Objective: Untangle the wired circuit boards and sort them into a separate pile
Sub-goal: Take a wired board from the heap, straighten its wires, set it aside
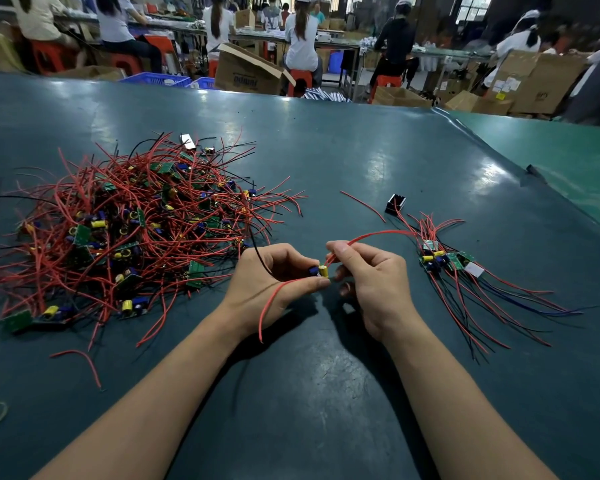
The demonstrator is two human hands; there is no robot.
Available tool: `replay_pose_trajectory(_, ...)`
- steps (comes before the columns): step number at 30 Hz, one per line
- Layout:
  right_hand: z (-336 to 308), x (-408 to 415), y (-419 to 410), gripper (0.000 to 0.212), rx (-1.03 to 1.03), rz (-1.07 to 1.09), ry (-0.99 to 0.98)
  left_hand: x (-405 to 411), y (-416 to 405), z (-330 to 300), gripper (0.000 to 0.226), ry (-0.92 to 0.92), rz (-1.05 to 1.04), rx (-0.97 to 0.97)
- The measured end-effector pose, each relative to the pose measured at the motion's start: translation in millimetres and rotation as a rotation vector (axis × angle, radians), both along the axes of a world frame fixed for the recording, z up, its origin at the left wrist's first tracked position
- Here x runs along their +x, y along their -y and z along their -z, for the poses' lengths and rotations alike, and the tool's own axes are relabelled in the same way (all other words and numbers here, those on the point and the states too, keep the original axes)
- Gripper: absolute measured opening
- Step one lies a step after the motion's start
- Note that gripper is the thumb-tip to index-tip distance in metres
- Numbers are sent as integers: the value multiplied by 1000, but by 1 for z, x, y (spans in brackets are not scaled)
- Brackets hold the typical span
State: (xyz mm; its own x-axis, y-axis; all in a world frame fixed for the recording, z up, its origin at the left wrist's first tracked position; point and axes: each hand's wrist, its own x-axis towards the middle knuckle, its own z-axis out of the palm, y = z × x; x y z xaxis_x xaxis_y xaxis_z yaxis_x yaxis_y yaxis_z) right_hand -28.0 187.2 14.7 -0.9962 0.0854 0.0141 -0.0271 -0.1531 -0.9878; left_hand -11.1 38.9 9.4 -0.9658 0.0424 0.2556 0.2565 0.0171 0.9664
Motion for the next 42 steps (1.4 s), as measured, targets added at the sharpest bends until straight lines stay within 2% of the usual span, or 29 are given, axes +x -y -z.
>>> replay_pose_trajectory(2, 2, 0, 1, 19, 62, -7, -33, 0, 0, 1, 20, 7, 6, -11)
replay_pose_trajectory(5, 2, -1, 2, 17, 24, -14, -18, -1, 0, 2, 19, 8, 8, -19)
replay_pose_trajectory(8, 2, -2, 2, 31, 28, -20, -16, -1, 0, 2, 20, 4, 29, -41)
replay_pose_trajectory(12, 1, 1, 3, 37, 18, -46, -1, -1, 0, 3, 19, 19, 20, -29)
replay_pose_trajectory(17, -2, -2, -3, 13, -188, 49, 35, -3, 2, 0, 20, 55, -45, 34)
replay_pose_trajectory(21, -5, -4, -8, 9, -351, 88, 68, -3, 2, -4, 20, 93, -49, 101)
replay_pose_trajectory(24, -5, -6, -9, 12, -341, 85, 46, -1, 3, -6, 22, 105, -35, 103)
replay_pose_trajectory(29, -2, -8, -14, 18, -160, 55, 7, -1, 5, -6, 24, 134, -2, 101)
replay_pose_trajectory(34, -7, -7, -16, 9, -313, 120, 60, -3, 7, -6, 20, 170, -17, 141)
replay_pose_trajectory(37, -10, -8, -18, 12, -413, 136, 77, -3, 8, -6, 26, 181, -22, 178)
replay_pose_trajectory(42, -9, -8, -17, 14, -386, 107, 68, -1, 8, -8, 29, 171, 44, 128)
